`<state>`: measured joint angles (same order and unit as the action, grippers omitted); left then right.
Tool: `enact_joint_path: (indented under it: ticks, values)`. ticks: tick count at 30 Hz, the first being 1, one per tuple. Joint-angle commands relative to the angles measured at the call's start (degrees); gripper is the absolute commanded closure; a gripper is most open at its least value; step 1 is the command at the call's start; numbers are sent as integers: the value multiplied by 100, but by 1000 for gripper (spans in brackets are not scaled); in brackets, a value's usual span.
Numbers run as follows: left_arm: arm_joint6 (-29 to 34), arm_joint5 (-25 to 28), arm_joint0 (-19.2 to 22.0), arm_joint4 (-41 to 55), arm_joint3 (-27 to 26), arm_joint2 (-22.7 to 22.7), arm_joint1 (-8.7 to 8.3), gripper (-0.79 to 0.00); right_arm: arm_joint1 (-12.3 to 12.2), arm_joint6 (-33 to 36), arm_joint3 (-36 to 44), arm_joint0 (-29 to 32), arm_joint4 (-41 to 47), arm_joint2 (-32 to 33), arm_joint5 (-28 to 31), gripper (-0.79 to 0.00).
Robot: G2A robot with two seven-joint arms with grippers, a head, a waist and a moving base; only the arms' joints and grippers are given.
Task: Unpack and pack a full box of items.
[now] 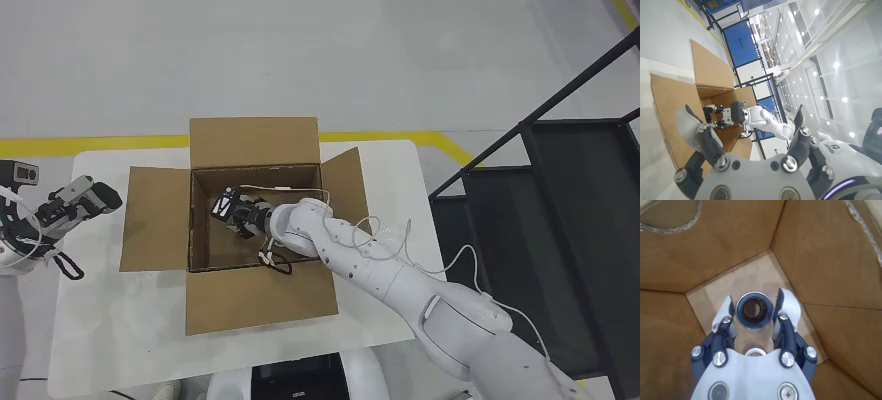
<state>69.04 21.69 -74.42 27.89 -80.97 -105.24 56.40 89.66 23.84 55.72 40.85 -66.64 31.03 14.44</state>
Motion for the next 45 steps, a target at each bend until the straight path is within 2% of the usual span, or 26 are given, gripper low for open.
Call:
enact_joint_path:
  ticks: [1, 6, 11, 18, 23, 27, 32, 36, 39, 45]
  values:
    - [0, 0, 0, 0, 0, 0, 0, -785, 9, -17, 46, -14, 6, 53, -9, -785]
    - [0, 0, 0, 0, 0, 0, 0, -785, -96, 164, 595, 72, 19, 380, 46, -785]
    - [0, 0, 0, 0, 0, 0, 0, -785, -387, 707, 1896, 540, 262, 1120, 275, -785]
    - [0, 0, 0, 0, 0, 0, 0, -785, -795, 2274, 4105, 1758, 2142, 2708, 404, -785]
    - [0, 0, 0, 0, 0, 0, 0, -785, -1003, 3376, 5001, 2467, 3387, 3756, -47, -785]
    - [0, 0, 0, 0, 0, 0, 0, -785, -1126, 3839, 5387, 3027, 4389, 4568, -488, -785]
    - [-151, -156, -53, -123, -37, 30, -5, -785, -1272, 4031, 5704, 3538, 4844, 5505, -553, -785]
    - [-268, -240, -28, -690, 89, 30, -56, -785, -1370, 4037, 5963, 3893, 5059, 6206, -499, -785]
    - [-399, -75, 74, -1279, 301, 65, -97, -785, -1435, 4013, 6094, 4127, 5101, 6642, -419, -785]
    - [-722, 232, 344, -1649, 810, 348, -101, -785, -1524, 3901, 6052, 4513, 4955, 7034, -422, -785]
